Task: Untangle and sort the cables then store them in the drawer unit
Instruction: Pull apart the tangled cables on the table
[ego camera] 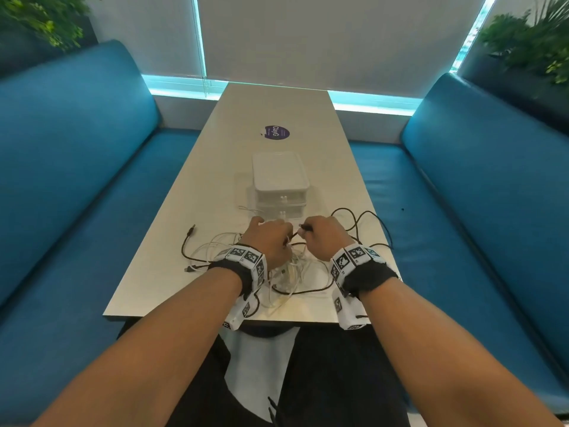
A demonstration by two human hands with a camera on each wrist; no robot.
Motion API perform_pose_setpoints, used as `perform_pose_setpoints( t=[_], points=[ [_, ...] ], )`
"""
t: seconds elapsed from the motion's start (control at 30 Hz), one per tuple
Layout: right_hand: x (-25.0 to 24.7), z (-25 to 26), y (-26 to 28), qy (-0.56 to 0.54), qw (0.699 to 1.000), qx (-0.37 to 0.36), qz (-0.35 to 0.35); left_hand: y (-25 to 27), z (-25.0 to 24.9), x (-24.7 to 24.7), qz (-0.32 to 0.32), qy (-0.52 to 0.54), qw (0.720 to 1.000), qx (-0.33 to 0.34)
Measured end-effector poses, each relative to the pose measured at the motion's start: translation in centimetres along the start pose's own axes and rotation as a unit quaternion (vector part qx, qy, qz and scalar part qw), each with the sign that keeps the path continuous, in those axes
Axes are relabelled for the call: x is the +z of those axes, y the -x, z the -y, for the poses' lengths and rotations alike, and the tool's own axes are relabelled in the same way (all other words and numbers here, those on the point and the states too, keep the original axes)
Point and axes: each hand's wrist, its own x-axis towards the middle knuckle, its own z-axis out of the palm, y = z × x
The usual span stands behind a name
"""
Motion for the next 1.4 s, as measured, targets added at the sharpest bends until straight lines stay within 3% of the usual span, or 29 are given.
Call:
perform_pose_setpoints(
  t=[0.1,0.33,0.6,0.77,0.87,0.97,1.17,1.3,1.4],
  points=[
    [-0.6,-0.1,-0.3,-0.013,0.999,0.039,-0.034,0.2,0.5,-0.2,0.013,-0.007,1.000,0.012],
    [-0.5,-1.2,-0.1,-0.012,0.996,0.087,-0.035,0.7,0.5,-0.6,0.033,0.018,0.999,-0.016],
    [-0.2,-1.0,0.4,-0.015,0.998,0.064,-0.024,1.2,1.2,-0.6,0.038,0.057,0.997,-0.029],
    [0.1,-0.7,1.1,-0.030,0.999,0.030,-0.019,1.2,0.9,-0.8,0.038,0.061,0.997,0.009],
    [0.4,-0.6,0.9,-0.042,0.999,0.004,-0.023,1.2,0.4,-1.2,-0.011,0.098,0.995,-0.020],
    [0.4,-0.1,1.0,-0.045,0.999,-0.012,-0.017,0.6,0.3,-1.1,-0.062,0.044,0.996,-0.040],
    [-0.5,0.1,1.1,-0.071,0.997,-0.004,0.002,0.2,0.1,-1.2,0.036,0.021,0.996,-0.085],
    [-0.6,0.3,0.8,-0.070,0.997,-0.015,-0.030,-0.2,-0.4,-1.6,0.020,0.101,0.988,-0.117],
    [-0.5,0.2,0.8,-0.060,0.998,-0.012,-0.015,-0.2,-0.1,-2.0,0.007,0.134,0.982,-0.134]
  ],
)
